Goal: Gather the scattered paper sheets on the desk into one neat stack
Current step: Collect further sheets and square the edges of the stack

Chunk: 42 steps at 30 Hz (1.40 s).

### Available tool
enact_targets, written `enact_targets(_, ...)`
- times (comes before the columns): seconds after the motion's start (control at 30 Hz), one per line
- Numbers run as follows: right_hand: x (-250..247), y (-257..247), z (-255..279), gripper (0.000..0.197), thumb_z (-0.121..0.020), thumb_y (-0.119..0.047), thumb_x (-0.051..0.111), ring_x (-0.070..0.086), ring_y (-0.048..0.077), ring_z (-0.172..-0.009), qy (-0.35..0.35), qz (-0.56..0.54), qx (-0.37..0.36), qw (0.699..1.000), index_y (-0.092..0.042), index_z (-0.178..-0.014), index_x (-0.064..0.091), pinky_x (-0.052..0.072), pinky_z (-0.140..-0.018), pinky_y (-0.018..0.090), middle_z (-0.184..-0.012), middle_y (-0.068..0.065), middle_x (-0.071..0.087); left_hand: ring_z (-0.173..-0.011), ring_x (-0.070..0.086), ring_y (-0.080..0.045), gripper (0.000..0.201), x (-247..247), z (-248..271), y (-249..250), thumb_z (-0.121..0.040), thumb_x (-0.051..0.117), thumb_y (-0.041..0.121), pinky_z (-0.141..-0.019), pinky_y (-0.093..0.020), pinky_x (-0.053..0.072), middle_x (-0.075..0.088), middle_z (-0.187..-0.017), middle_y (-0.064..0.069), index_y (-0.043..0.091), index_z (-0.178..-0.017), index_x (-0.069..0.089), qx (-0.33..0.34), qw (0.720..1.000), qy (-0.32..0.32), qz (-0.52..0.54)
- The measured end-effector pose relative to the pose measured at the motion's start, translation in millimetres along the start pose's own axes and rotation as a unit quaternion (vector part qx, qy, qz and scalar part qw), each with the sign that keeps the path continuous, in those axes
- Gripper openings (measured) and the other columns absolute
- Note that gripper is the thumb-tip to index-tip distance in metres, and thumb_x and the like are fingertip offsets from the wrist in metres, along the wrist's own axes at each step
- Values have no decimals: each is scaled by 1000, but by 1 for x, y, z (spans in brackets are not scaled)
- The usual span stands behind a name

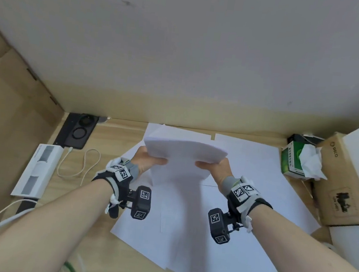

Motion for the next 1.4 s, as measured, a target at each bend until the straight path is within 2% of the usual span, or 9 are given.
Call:
enact_targets(0.1, 3, 6, -2, 29, -68, -1, 83, 68, 30, -95, 12, 1, 9, 1000, -16, -90, 71, 52, -89, 44, -104, 16, 73, -96, 63, -22, 36, 4, 1, -3, -72, 80, 5, -83, -31, 48, 68, -103, -7, 8, -106, 68, 4, 1000, 19, -7)
enact_targets(0.23, 4, -1, -6, 18, -70, -5, 82, 68, 27, -77, 38, -41, 34, 998, -9, -84, 72, 57, -69, 33, -89, 12, 73, -90, 69, -25, 22, 1, 0, 3, -73, 80, 11, -76, -29, 56, 72, -96, -8, 11, -92, 70, -1, 999, 17, 29)
enact_targets(0.4, 9, 15, -18, 22, -75, -25, 79, 66, 27, -74, 126, -9, 86, 988, -10, -83, 64, 56, -72, 39, -81, 8, 69, -92, 72, -21, 33, -11, 7, -22, -78, 78, 22, -64, -17, 56, 75, -99, -3, 10, -107, 71, -18, 999, -44, 8)
enact_targets(0.57, 9, 41, -11, 23, -79, -17, 74, 59, 28, -72, 206, 69, 88, 972, 3, -86, 64, 55, -75, 48, -79, 15, 62, -141, 34, -22, 68, -42, -15, -89, -85, 66, 42, -115, -35, 31, 37, -151, -6, 12, -141, 44, -101, 977, -2, -187)
enact_targets(0.7, 0, 66, -10, 19, -80, -17, 73, 59, 29, -73, 197, 96, 116, 969, -3, -84, 61, 54, -76, 45, -80, 14, 63, -150, -2, -23, 87, -46, -27, -125, -88, 53, 54, -120, -36, 7, -4, -162, -10, 12, -153, 14, -159, 916, -68, -362)
enact_targets(0.83, -1, 76, -9, 27, -82, -16, 72, 56, 27, -63, 163, 92, 140, 972, -7, -67, 52, 53, -73, 41, -65, 7, 57, -138, 39, -21, 51, -32, -24, -117, -92, 58, 31, -106, -26, 32, 40, -149, -7, 13, -138, 47, -35, 966, 48, -251)
enact_targets(0.93, 0, 76, -5, 28, -83, -16, 72, 53, 19, -55, 128, 80, 138, 979, -12, -64, 52, 49, -60, 31, -64, 5, 56, -101, 66, -21, 40, -8, -13, -102, -88, 65, 30, -84, -26, 50, 69, -115, -10, 7, -121, 62, -102, 993, -19, -58)
enact_targets(1.1, -8, 88, 3, 20, -82, -19, 75, 57, 23, -60, 77, 64, 132, 986, -11, -70, 60, 49, -57, 28, -75, 11, 62, -105, 67, -36, 46, 26, 0, -102, -79, 76, 16, -93, -53, 51, 70, -114, -19, 0, -119, 60, -247, 951, -177, 53)
enact_targets(1.4, -95, 168, 56, 18, -81, -21, 74, 61, 22, -74, 183, 98, 84, 975, -13, -96, 69, 50, -69, 31, -91, 7, 70, -99, 66, -37, 45, 45, 3, -135, -81, 74, 14, -90, -55, 52, 68, -109, -18, -5, -117, 55, -226, 964, -90, -106)
Point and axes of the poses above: each hand's wrist, its own z-axis away from the middle knuckle, its own x-axis out of the palm, y = z × x, the point moved 3 cm from there along -z, towards the middle knuckle
